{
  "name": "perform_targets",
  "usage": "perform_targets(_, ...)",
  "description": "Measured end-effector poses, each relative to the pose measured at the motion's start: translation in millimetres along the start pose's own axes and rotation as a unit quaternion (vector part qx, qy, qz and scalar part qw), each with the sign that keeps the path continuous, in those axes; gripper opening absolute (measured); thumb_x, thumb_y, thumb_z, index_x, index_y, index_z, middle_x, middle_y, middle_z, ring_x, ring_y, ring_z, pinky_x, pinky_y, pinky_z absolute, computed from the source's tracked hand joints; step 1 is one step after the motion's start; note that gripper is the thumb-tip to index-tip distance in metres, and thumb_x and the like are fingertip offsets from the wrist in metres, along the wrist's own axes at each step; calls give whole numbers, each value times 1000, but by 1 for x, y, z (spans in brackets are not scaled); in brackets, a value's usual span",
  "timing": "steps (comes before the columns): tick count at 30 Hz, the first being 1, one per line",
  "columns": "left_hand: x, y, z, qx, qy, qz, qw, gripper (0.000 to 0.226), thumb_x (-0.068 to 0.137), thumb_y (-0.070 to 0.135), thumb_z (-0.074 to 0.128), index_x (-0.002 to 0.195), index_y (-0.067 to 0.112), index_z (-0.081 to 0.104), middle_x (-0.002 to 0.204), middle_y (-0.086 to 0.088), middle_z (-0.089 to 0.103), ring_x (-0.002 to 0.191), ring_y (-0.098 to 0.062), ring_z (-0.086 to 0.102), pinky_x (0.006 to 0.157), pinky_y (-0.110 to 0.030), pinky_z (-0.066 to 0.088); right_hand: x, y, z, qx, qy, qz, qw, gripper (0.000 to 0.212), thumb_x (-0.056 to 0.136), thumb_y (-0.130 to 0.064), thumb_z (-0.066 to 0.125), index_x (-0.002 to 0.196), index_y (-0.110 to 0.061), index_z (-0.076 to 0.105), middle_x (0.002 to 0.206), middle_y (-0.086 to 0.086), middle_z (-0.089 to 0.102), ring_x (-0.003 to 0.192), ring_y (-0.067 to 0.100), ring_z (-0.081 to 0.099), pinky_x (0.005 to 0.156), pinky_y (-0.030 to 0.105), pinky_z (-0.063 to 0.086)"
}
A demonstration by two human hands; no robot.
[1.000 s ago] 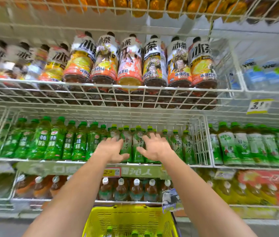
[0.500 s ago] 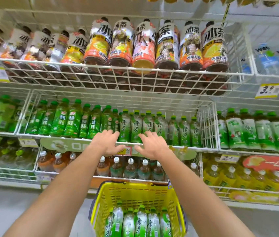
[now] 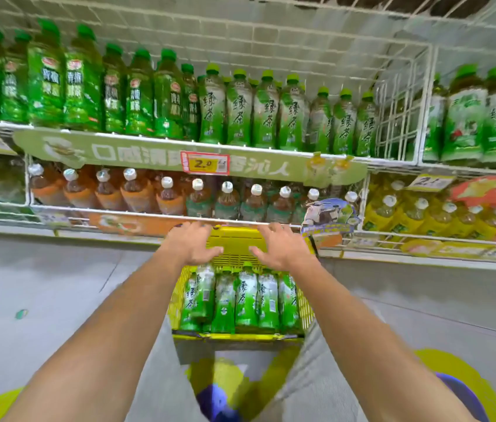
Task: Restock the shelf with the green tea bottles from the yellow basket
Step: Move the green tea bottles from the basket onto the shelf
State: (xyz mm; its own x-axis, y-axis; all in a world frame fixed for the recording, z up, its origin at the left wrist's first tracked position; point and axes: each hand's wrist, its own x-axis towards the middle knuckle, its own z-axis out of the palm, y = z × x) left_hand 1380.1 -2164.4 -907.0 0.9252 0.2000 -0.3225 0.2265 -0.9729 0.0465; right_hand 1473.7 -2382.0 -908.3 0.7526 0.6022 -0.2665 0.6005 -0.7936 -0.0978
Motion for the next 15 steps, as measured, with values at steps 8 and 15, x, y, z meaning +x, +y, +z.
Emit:
perform_targets(8,24,-12,142,-94,-123,-67,986,81,90,73,44,149,17,42,146,-19,51,133,-38,48,105,-48,45,9,3,141,18,-120,37,992,72,98,-65,42,151,-16,39,150,16,44,138,37,41,104,51,42)
perform_targets(15,46,-18,174,-134,-156,-102,973,70,92,66,50,134,10,52,134,-21,55,125,-39,53,98,-52,49,38,-11,170,40,-151,45,987,74,96,-67,42,151,-17,38,148,17,45,135,37,44,102,55,46)
